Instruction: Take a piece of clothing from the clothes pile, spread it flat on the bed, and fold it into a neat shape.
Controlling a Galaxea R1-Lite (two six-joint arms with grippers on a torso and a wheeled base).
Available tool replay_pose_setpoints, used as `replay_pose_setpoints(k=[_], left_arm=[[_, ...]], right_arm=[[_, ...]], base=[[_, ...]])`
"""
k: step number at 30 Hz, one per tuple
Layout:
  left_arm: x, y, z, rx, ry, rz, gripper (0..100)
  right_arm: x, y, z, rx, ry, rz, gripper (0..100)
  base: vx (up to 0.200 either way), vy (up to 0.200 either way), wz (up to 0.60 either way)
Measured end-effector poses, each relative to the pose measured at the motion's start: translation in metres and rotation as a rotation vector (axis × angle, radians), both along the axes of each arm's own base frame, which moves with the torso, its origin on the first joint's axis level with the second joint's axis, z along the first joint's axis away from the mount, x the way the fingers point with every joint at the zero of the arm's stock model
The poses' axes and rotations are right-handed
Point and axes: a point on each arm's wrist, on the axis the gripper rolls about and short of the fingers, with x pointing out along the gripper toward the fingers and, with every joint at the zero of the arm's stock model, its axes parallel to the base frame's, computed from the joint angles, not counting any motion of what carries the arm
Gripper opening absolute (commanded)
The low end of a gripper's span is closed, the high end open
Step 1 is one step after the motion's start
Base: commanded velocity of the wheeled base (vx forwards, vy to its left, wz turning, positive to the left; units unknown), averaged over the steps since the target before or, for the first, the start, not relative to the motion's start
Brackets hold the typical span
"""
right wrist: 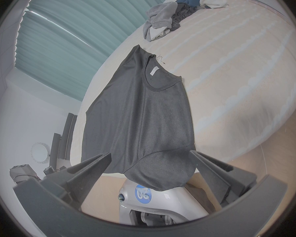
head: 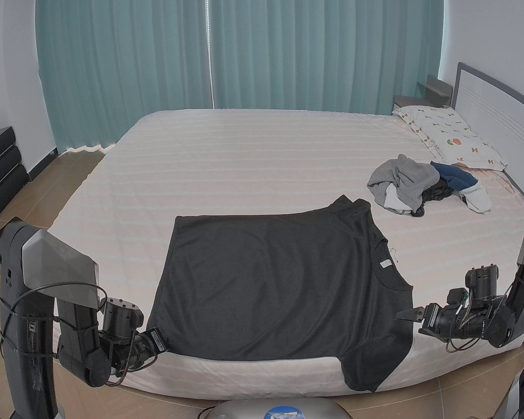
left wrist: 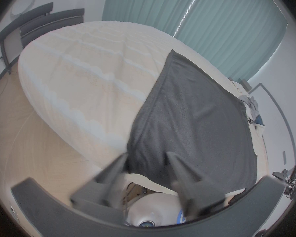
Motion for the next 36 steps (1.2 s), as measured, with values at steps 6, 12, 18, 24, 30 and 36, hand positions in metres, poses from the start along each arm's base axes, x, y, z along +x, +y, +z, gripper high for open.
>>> replay_pose_setpoints(k=[6, 12, 18, 24, 30, 36], left_arm=[[-0.006, 0.004, -0.001, 0.066, 0.007, 0.083, 0], [-0.009, 0.002, 0.001, 0.065, -0.003, 0.082, 0], [-0.006, 0.001, 0.007, 0.040, -0.067, 0.084, 0], [-0.006, 0.003, 0.008, 0.014, -0.070, 0.104, 0], [-0.004, 0.003, 0.008, -0.023, -0.071, 0.100, 0], [-0.004, 0.004, 0.009, -0.064, -0.065, 0.099, 0]], right_arm=[[0.000, 0.000, 0.000, -0.002, -0.001, 0.001, 100], [-0.001, 0.000, -0.001, -0.008, 0.005, 0.002, 100], [0.003, 0.000, -0.008, -0.016, 0.021, 0.000, 100], [0.009, -0.001, -0.014, -0.021, 0.023, -0.006, 100], [0.016, -0.004, -0.020, -0.049, 0.030, -0.041, 100], [0.023, -0.004, -0.026, -0.063, 0.024, -0.055, 100]], base=[[0.000, 0.000, 0.00], [0.000, 0.000, 0.00], [0.000, 0.000, 0.00], [0.000, 0.000, 0.00], [0.000, 0.000, 0.00], [0.000, 0.000, 0.00]])
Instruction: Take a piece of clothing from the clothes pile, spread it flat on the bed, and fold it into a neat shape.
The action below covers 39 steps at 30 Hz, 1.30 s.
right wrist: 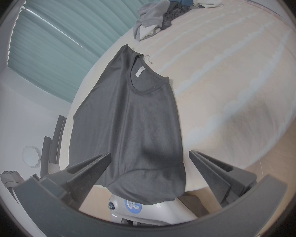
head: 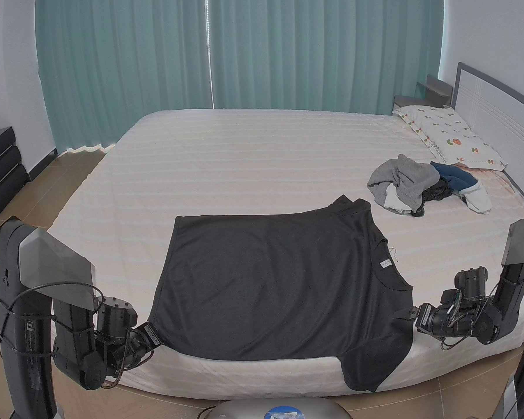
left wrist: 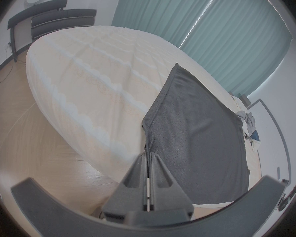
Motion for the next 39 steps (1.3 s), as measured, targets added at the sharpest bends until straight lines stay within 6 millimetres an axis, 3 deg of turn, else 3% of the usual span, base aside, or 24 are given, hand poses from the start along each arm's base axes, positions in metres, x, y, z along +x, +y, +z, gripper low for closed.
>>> replay_pose_setpoints(k=[1, 2, 13, 31, 32, 39], left_arm=[[0.000, 0.000, 0.000, -0.006, -0.001, 0.004, 0], [0.001, 0.000, 0.001, -0.015, -0.002, 0.006, 0], [0.001, 0.006, 0.002, -0.038, 0.002, 0.006, 0], [0.001, 0.011, 0.009, -0.003, -0.046, -0.003, 0], [0.002, 0.011, 0.009, -0.006, -0.047, -0.003, 0], [0.003, 0.011, 0.008, -0.011, -0.045, -0.004, 0]], right_arm=[[0.001, 0.000, 0.000, 0.000, -0.007, 0.000, 100], [0.003, 0.000, -0.001, 0.000, -0.009, 0.001, 0], [0.021, 0.001, -0.009, -0.054, -0.034, -0.057, 0], [0.075, 0.001, 0.009, -0.043, -0.215, -0.116, 0], [0.077, 0.001, 0.009, -0.043, -0.220, -0.115, 100], [0.083, 0.001, 0.004, -0.035, -0.252, -0.107, 100]], base=[[0.000, 0.000, 0.00], [0.000, 0.000, 0.00], [0.000, 0.000, 0.00], [0.000, 0.000, 0.00], [0.000, 0.000, 0.00], [0.000, 0.000, 0.00]])
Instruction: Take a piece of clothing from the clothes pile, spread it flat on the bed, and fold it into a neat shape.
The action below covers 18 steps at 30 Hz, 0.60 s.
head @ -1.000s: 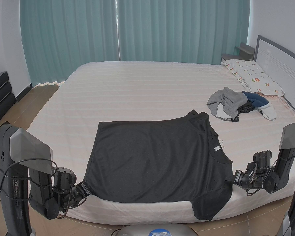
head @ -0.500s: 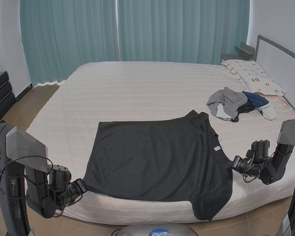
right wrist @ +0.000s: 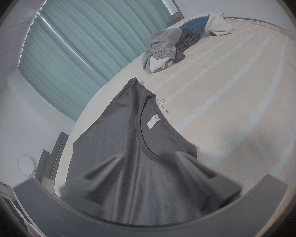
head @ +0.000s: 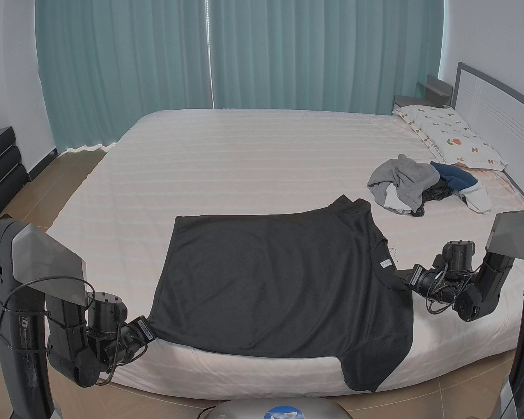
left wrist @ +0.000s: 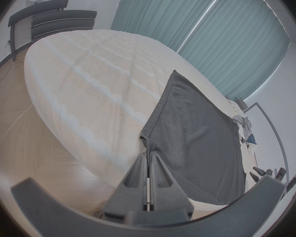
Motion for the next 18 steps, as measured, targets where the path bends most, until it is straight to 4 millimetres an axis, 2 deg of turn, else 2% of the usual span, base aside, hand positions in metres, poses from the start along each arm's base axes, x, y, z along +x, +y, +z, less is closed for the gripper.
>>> replay_pose_setpoints(k=[3, 11, 18], left_arm=[[0.000, 0.000, -0.001, 0.001, 0.003, 0.000, 0], [0.000, 0.000, -0.002, 0.003, 0.009, 0.000, 0], [-0.001, 0.000, -0.003, 0.004, 0.011, 0.001, 0]], right_arm=[[-0.004, 0.000, -0.003, 0.004, 0.016, 0.008, 100], [-0.035, -0.007, -0.006, 0.029, 0.110, 0.057, 100], [-0.044, -0.009, -0.015, 0.013, 0.153, 0.071, 100]], base=[[0.000, 0.000, 0.00], [0.000, 0.000, 0.00], [0.000, 0.000, 0.00]])
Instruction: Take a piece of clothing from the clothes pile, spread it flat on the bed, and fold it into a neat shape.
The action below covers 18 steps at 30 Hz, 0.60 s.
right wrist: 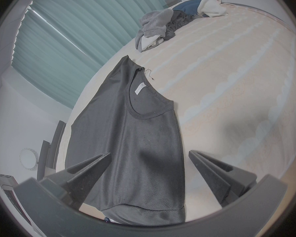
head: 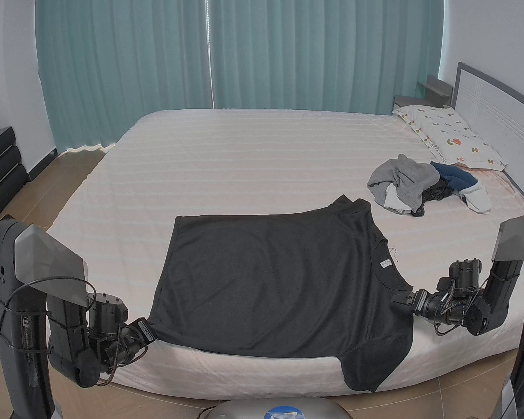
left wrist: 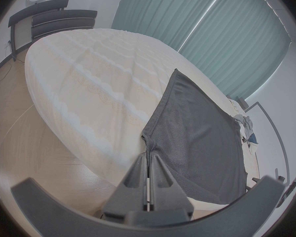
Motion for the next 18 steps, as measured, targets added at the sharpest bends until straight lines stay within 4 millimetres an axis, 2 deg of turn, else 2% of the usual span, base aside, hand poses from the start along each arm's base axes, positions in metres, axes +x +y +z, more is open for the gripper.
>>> replay_pose_setpoints(k=[5, 6, 12, 18], left_arm=[[0.000, 0.000, 0.000, 0.001, 0.000, 0.000, 0], [0.000, 0.000, 0.000, 0.000, 0.001, 0.000, 0], [0.000, 0.000, 0.000, 0.001, 0.000, 0.000, 0], [0.000, 0.000, 0.000, 0.001, -0.001, 0.001, 0]], right_arm=[[0.001, 0.002, -0.006, -0.007, 0.015, 0.015, 100], [0.002, 0.003, -0.007, -0.010, 0.019, 0.018, 0], [0.011, 0.003, -0.012, -0.017, 0.040, 0.018, 0], [0.030, 0.000, -0.006, -0.017, -0.025, 0.005, 0]], base=[[0.000, 0.000, 0.00], [0.000, 0.000, 0.00], [0.000, 0.000, 0.00], [0.000, 0.000, 0.00]])
